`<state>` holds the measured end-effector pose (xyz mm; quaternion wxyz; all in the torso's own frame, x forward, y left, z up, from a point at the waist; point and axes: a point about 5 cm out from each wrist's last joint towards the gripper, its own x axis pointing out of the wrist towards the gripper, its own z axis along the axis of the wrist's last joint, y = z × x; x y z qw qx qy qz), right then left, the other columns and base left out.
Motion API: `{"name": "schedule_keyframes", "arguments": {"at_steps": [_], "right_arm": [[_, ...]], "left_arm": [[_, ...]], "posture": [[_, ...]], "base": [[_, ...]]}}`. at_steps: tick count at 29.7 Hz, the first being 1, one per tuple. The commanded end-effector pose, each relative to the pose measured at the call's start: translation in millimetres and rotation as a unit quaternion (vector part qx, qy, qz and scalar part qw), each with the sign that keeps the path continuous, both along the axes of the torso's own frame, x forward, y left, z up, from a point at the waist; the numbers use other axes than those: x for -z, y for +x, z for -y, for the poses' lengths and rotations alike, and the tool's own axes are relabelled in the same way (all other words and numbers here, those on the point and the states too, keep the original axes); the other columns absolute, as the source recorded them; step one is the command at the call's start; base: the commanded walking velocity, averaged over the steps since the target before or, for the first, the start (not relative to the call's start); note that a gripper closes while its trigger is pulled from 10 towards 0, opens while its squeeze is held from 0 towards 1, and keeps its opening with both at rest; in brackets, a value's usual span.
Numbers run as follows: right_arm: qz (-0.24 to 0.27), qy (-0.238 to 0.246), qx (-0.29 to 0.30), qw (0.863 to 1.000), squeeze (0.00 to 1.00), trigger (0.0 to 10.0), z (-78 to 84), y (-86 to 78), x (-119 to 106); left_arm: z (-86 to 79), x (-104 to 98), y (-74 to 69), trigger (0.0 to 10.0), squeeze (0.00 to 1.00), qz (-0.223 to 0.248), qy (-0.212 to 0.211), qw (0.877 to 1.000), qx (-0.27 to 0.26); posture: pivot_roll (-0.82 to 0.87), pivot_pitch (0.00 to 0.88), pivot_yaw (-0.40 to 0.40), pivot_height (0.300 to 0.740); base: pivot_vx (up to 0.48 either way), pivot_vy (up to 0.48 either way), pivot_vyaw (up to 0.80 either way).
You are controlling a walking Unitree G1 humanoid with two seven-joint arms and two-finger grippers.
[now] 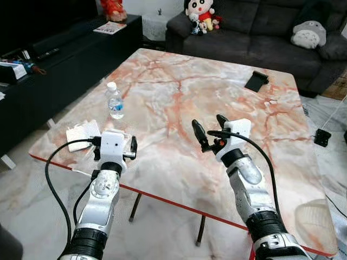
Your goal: Picking trash to rubbish bin
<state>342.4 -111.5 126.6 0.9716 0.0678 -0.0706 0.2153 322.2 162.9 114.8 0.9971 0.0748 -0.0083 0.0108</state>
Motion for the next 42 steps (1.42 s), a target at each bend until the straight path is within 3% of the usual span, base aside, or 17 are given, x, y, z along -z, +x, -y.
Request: {"name": "schedule_keyframes", "arguments": {"at_steps": [1, 15, 25, 34, 35, 37, 38, 39, 42], "right_arm": [[0.006, -0.002, -0.001, 1.000, 0.00, 10.0, 1.4, 0.4, -4], [0.005, -0.005, -0.005, 1.000, 0.00, 10.0, 2.4, -2.2, -3], [0.005, -0.006, -0.007, 1.000, 0.00, 10.0, 2.3, -5.3, -2], [0.003, -0.006, -0.006, 1.000, 0.00, 10.0, 3.3, -7.4, -1], [0.003, -0.005, -0.006, 1.000, 0.00, 10.0, 3.3, -7.7, -1], [0.003, -0.005, -0.006, 1.000, 0.00, 10.0, 3.3, -7.8, -1], [0.002, -0.005, -0.005, 1.000, 0.00, 10.0, 3.4, -7.8, -1], [0.001, -0.005, -0.005, 1.000, 0.00, 10.0, 3.7, -8.0, -1], [-0.001, -0.005, -0.005, 1.000, 0.00, 10.0, 3.9, -8.3, 0]], "left_arm": [[-2.2, 2, 4.0, 10.0, 0.00, -0.017, 0.009, 1.000, 0.001], [-9.6, -4, 28.2, 10.0, 0.00, -0.085, 0.029, 0.996, -0.003], [2.9, 6, 32.0, 10.0, 0.00, -0.133, 0.008, 0.990, 0.037], [6.2, 8, 34.0, 10.0, 0.00, -0.150, 0.000, 0.988, 0.038], [6.5, 10, 34.0, 7.8, 0.00, -0.157, 0.000, 0.987, 0.041], [6.9, 11, 33.6, 7.8, 0.00, -0.164, -0.002, 0.985, 0.045], [7.2, 12, 33.1, 1.8, 0.00, -0.169, -0.005, 0.984, 0.048], [7.4, 14, 32.4, 0.0, 0.00, -0.173, -0.008, 0.984, 0.050], [6.2, 16, 30.7, 0.0, 0.00, -0.180, -0.008, 0.982, 0.050]], "posture": [[0.02, 0.048, -0.063, 0.740], [0.01, 0.046, -0.059, 0.740], [-0.01, 0.041, -0.050, 0.740], [-0.01, 0.047, -0.048, 0.740], [-0.01, 0.047, -0.048, 0.740], [-0.01, 0.056, -0.051, 0.740], [-0.01, 0.061, -0.052, 0.740], [-0.01, 0.062, -0.052, 0.740], [-0.01, 0.068, -0.052, 0.740]], "base": [[0.000, 0.000, 0.00], [0.000, 0.000, 0.00], [0.000, 0.000, 0.00], [0.000, 0.000, 0.00], [0.000, 0.000, 0.00], [0.000, 0.000, 0.00], [0.000, 0.000, 0.00], [0.000, 0.000, 0.00], [0.000, 0.000, 0.00]]}}
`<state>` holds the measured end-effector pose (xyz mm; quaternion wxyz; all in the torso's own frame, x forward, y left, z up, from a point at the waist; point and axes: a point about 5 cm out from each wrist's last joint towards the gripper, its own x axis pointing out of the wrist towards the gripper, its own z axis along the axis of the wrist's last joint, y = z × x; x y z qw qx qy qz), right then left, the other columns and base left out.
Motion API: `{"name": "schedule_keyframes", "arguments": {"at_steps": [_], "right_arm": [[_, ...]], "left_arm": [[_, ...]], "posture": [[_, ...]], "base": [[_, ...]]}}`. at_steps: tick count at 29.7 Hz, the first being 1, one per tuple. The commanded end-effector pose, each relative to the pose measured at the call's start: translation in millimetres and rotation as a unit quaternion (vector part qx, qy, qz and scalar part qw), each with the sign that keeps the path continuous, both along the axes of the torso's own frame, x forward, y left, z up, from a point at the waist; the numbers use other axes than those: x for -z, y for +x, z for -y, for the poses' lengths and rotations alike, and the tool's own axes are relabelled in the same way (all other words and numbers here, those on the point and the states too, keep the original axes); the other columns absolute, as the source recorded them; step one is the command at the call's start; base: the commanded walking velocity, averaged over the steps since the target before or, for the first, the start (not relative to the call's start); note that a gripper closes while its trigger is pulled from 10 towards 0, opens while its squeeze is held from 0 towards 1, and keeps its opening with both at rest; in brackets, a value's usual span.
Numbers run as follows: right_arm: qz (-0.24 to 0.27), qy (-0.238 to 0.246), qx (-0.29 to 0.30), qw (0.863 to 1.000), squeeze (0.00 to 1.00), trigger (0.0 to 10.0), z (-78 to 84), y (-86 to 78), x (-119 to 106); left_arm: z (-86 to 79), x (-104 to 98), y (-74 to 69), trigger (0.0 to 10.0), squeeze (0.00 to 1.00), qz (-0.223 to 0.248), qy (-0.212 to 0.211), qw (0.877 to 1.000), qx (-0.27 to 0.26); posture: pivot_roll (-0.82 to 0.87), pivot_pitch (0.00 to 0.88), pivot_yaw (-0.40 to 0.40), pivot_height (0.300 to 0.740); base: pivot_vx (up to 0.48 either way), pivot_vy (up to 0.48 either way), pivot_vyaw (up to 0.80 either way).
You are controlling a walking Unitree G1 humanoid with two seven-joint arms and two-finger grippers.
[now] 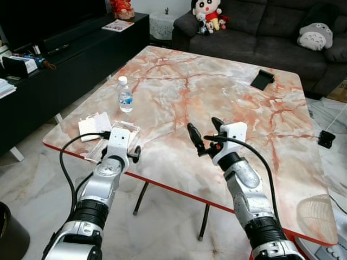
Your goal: Picking trash to rubbish bin
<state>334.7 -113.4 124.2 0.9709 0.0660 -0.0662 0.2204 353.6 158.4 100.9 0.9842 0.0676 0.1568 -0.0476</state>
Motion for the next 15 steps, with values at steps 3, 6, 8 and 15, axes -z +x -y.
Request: {"name": "schedule_keyframes", "arguments": {"at_steps": [3, 6, 8, 15], "right_arm": [[0.001, -0.002, 0.000, 1.000, 0.00, 10.0, 2.1, -0.1, -1.9], [0.000, -0.001, -0.001, 1.000, 0.00, 10.0, 2.1, -0.1, -2.0], [-0.001, -0.002, -0.003, 1.000, 0.00, 10.0, 1.9, -0.6, -1.7], [-0.003, -0.002, -0.006, 1.000, 0.00, 10.0, 1.4, -1.4, -1.1]], "left_arm": [[-0.6, 3.5, -1.2, 0.0, 0.00, -0.018, 0.002, 1.000, -0.001], [-2.2, 4.0, -1.1, 0.0, 0.00, -0.023, 0.007, 1.000, -0.004], [-3.4, 4.7, -1.4, 0.0, 0.00, -0.029, 0.007, 1.000, -0.007], [-6.8, 7.6, -2.8, 0.0, 0.00, -0.043, 0.011, 0.999, -0.013]], "posture": [[-0.01, 0.071, -0.053, 0.740], [-0.01, 0.073, -0.054, 0.740], [-0.01, 0.073, -0.054, 0.740], [-0.01, 0.077, -0.056, 0.740]], "base": [[0.000, 0.000, 0.00], [0.000, 0.000, 0.00], [0.000, 0.000, 0.00], [0.000, 0.000, 0.00]]}}
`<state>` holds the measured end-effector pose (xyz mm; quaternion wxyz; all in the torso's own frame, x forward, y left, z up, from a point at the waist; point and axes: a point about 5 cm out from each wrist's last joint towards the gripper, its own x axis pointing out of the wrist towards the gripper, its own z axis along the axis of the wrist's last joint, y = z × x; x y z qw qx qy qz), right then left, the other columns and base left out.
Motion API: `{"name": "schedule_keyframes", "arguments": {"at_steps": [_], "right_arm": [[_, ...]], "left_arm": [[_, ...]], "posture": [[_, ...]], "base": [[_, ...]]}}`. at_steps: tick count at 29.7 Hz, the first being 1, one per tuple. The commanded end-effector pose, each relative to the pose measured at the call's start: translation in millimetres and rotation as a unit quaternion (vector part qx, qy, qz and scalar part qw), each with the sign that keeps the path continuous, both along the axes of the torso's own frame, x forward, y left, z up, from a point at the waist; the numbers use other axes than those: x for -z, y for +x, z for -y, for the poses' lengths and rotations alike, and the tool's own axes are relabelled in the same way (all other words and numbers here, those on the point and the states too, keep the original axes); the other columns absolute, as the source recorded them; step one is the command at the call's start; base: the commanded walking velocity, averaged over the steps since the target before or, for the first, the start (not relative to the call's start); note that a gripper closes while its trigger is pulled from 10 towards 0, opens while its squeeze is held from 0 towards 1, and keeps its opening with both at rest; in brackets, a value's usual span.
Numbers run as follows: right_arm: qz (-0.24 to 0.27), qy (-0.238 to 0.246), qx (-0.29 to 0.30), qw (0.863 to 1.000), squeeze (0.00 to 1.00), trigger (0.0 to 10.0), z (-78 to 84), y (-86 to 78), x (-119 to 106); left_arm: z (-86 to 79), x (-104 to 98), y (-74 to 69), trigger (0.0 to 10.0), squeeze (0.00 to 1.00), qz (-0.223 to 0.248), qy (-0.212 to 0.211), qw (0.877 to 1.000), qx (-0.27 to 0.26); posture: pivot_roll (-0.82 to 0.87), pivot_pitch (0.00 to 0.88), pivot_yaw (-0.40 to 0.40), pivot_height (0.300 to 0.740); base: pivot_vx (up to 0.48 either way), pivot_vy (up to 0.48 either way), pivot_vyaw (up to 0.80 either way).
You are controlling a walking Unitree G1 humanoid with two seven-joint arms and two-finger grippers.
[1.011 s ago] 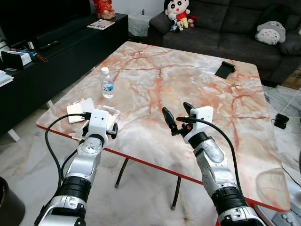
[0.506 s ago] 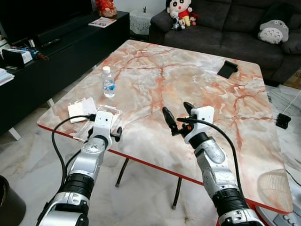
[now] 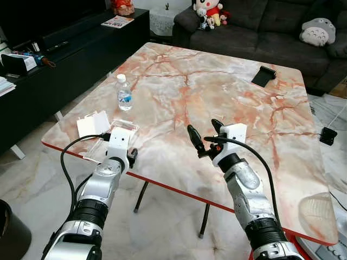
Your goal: Picking trash to rubbish bin
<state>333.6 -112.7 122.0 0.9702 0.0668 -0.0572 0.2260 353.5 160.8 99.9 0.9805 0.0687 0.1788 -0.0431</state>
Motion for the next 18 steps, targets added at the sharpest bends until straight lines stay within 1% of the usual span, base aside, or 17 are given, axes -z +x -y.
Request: {"name": "schedule_keyframes", "arguments": {"at_steps": [1, 5, 11, 18], "right_arm": [[0.006, -0.001, 0.000, 1.000, 0.00, 10.0, 2.2, -0.1, -3], [0.006, -0.001, 0.000, 1.000, 0.00, 10.0, 2.3, 0.5, -4], [0.008, -0.003, 0.000, 1.000, 0.00, 10.0, 2.8, 1.5, -5], [0.007, -0.002, -0.001, 1.000, 0.00, 10.0, 2.1, 2.1, -6]], "left_arm": [[-4.3, 7, -2.6, 0.0, 0.00, -0.022, 0.007, 1.000, -0.007], [-3.4, 6, -2.3, 0.0, 0.00, -0.021, 0.006, 1.000, -0.004], [2.2, 3, -1.9, 0.0, 0.00, -0.007, 0.003, 1.000, 0.008], [7.0, 2, -3.3, 0.0, 0.00, 0.002, 0.000, 1.000, 0.009]], "posture": [[-0.01, 0.077, -0.057, 0.740], [-0.01, 0.076, -0.057, 0.740], [-0.01, 0.073, -0.059, 0.740], [-0.01, 0.066, -0.058, 0.740]], "base": [[0.000, 0.000, 0.00], [0.000, 0.000, 0.00], [0.000, 0.000, 0.00], [0.000, 0.000, 0.00]]}}
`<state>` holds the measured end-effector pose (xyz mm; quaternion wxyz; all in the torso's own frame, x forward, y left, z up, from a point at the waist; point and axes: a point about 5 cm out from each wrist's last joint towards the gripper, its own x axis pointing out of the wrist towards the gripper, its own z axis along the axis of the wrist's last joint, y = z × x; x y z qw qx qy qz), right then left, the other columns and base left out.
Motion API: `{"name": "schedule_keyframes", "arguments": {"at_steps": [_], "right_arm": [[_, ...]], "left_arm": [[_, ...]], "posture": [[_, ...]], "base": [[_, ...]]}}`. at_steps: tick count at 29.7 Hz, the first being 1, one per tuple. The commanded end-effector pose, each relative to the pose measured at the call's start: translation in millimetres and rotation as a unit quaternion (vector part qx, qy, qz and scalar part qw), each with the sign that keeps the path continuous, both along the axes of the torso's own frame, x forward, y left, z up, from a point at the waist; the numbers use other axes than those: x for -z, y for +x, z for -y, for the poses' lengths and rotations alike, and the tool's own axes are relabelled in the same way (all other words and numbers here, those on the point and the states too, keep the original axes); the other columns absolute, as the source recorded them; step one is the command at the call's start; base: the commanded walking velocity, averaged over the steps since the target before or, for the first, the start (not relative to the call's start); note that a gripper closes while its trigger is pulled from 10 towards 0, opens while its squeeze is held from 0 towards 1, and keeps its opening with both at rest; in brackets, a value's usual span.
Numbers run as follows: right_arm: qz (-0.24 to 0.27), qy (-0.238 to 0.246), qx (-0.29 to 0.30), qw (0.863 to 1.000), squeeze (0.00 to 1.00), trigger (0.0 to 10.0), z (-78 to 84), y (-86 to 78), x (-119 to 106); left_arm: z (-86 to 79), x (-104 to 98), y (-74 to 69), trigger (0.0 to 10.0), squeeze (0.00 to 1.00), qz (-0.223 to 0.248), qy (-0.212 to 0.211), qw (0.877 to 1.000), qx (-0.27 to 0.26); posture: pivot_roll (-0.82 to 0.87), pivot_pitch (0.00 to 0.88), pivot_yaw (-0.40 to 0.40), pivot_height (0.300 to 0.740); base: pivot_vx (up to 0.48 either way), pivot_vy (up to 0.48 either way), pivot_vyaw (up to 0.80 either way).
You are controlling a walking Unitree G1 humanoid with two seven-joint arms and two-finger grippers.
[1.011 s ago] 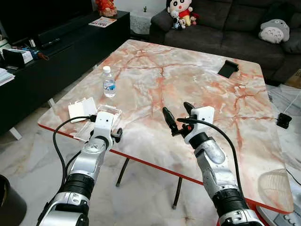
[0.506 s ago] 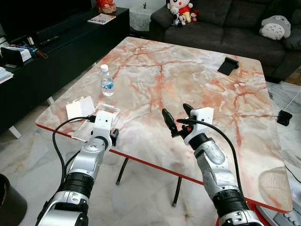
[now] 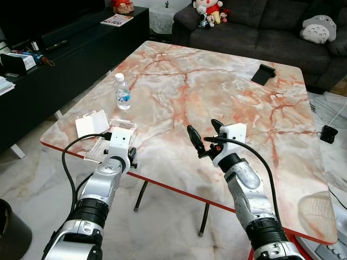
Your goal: Picking trash to rubbish bin
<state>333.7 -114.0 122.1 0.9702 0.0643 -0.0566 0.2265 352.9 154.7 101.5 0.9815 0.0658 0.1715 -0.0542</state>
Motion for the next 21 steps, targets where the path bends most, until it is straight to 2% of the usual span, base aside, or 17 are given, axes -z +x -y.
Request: {"name": "schedule_keyframes", "arguments": {"at_steps": [1, 9, 18, 21], "right_arm": [[0.007, 0.000, -0.001, 1.000, 0.00, 10.0, 0.7, 2.0, -5], [0.007, 0.001, -0.001, 1.000, 0.00, 10.0, -0.3, 2.7, -6], [0.009, 0.002, 0.008, 1.000, 0.00, 10.0, 1.2, 4.7, -6], [0.009, 0.001, 0.010, 1.000, 0.00, 10.0, 1.5, 5.5, -7]], "left_arm": [[1.6, 3, -2.9, 0.0, 0.00, -0.003, 0.005, 1.000, -0.001], [7.2, -5, -1.9, 0.0, 0.00, 0.033, 0.001, 0.999, 0.005], [24.0, -24, -0.4, 0.0, 0.00, 0.112, 0.041, 0.992, 0.035], [26.9, -24, -0.4, 0.0, 0.00, 0.111, 0.041, 0.992, 0.036]], "posture": [[-0.01, 0.066, -0.058, 0.740], [0.00, 0.060, -0.056, 0.740], [0.00, 0.055, -0.048, 0.740], [-0.01, 0.051, -0.048, 0.740]], "base": [[0.000, 0.000, 0.00], [0.000, 0.000, 0.00], [0.000, 0.000, 0.00], [0.000, 0.000, 0.00]]}}
